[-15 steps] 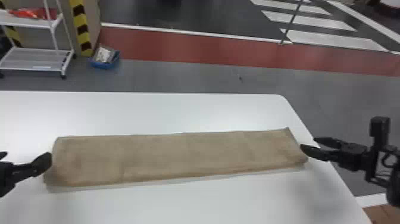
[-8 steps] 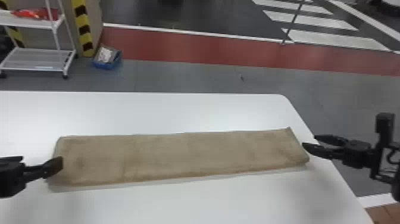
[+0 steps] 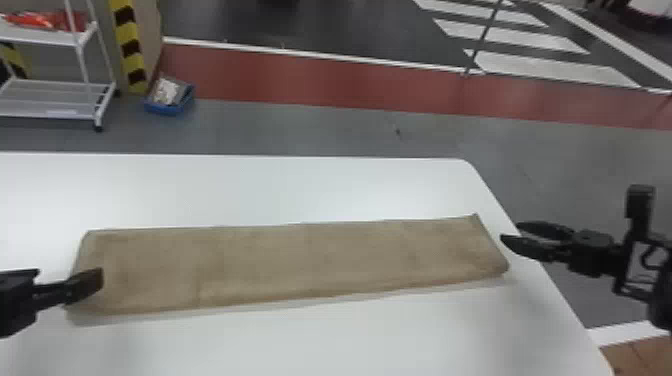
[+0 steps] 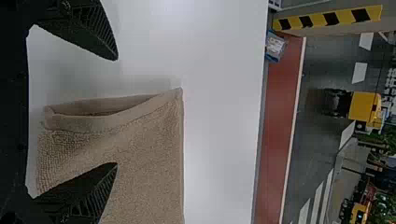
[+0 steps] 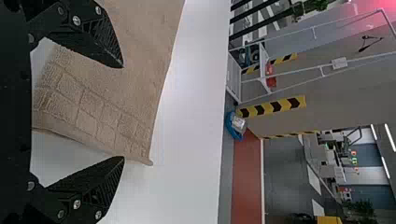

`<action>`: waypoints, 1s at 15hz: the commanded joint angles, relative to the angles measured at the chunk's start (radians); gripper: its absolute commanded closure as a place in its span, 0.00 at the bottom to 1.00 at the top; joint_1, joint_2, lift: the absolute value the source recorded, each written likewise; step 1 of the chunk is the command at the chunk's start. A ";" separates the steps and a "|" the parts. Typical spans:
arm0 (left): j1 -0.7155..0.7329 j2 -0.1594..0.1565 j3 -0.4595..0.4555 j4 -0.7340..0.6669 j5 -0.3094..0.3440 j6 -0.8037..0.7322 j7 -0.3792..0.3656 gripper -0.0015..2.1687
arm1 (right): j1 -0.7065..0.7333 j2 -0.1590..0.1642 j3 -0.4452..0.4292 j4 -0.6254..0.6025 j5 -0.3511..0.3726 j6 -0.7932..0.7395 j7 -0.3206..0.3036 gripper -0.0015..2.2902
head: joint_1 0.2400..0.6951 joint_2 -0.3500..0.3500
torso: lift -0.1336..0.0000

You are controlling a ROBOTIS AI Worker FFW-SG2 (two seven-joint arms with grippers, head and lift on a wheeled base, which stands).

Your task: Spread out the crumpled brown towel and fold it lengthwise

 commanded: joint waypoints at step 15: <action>-0.045 -0.004 -0.018 0.034 0.000 0.006 0.000 0.04 | -0.006 -0.001 -0.005 0.027 0.005 -0.033 -0.052 0.13 | 1.00 0.10 | 0.07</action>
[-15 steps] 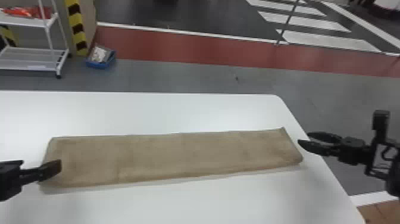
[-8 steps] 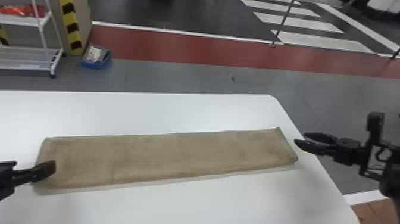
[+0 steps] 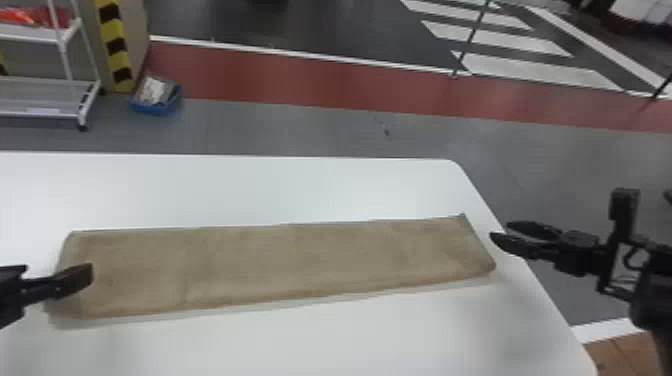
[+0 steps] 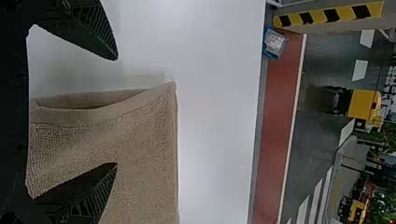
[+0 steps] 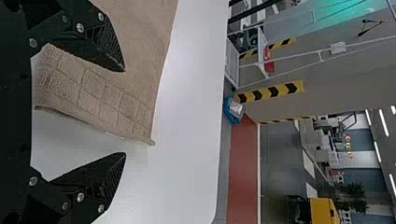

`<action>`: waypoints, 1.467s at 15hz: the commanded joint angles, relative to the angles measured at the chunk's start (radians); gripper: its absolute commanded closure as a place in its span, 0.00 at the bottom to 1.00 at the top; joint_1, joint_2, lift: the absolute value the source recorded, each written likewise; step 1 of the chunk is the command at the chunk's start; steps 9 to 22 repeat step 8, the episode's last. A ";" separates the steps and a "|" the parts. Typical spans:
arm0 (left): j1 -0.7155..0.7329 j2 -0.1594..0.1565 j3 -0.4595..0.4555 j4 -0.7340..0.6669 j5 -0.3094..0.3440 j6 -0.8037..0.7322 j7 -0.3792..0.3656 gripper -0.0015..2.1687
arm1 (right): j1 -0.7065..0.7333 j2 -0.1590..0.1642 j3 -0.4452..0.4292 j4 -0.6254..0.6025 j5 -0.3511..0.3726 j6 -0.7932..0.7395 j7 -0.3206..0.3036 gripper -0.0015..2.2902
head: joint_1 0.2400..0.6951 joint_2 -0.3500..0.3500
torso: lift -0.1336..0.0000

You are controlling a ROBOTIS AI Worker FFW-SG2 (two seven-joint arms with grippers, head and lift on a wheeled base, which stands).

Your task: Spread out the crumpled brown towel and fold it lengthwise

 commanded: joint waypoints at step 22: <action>-0.024 0.002 -0.008 0.026 -0.003 0.004 -0.002 0.04 | -0.005 -0.001 0.007 -0.001 0.019 -0.001 -0.011 0.13 | 1.00 0.10 | 0.07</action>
